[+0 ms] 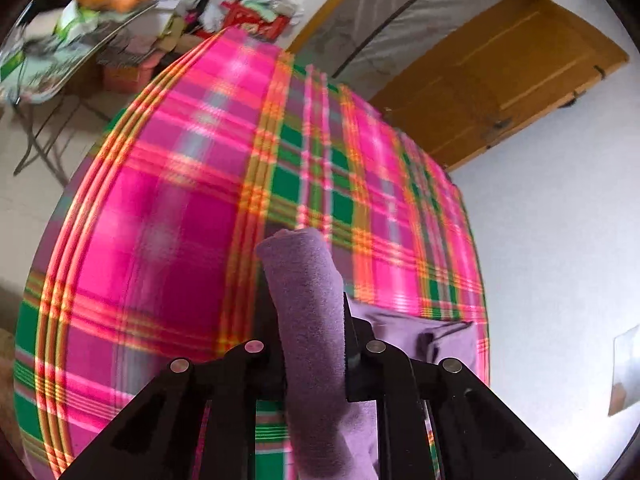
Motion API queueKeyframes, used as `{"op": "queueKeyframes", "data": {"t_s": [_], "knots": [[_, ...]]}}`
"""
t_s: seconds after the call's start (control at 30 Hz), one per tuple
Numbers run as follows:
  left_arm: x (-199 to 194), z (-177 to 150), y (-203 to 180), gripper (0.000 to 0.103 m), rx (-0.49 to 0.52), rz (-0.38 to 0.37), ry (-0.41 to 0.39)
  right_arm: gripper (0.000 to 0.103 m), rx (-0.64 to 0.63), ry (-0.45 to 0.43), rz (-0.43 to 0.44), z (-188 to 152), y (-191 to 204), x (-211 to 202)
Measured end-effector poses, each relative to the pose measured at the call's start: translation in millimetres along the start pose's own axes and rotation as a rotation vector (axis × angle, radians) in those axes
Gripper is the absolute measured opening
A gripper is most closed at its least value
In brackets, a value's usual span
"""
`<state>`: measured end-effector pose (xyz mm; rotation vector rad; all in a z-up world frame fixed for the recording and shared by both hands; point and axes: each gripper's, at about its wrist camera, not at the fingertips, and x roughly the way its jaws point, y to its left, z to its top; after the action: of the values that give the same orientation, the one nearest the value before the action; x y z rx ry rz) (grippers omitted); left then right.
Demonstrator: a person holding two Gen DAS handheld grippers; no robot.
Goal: Fold clothes
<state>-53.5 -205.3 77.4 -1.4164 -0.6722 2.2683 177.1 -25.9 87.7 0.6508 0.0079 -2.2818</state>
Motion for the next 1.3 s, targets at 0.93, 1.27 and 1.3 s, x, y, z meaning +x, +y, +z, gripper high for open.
{"op": "queueKeyframes", "data": {"t_s": [0.93, 1.27, 1.3], "knots": [[91.9, -14.7, -185.4, 0.018, 0.198, -0.125, 0.128, 0.015, 0.214, -0.126, -0.24, -28.2, -91.2, -127.8], [144.5, -27.8, -213.6, 0.018, 0.215, -0.104, 0.223, 0.012, 0.292, -0.084, -0.345, -58.7, -134.2, -150.1], [151.7, -29.5, -215.4, 0.018, 0.216, -0.097, 0.235, 0.012, 0.3, -0.078, -0.354, -62.3, -138.3, -150.5]]}}
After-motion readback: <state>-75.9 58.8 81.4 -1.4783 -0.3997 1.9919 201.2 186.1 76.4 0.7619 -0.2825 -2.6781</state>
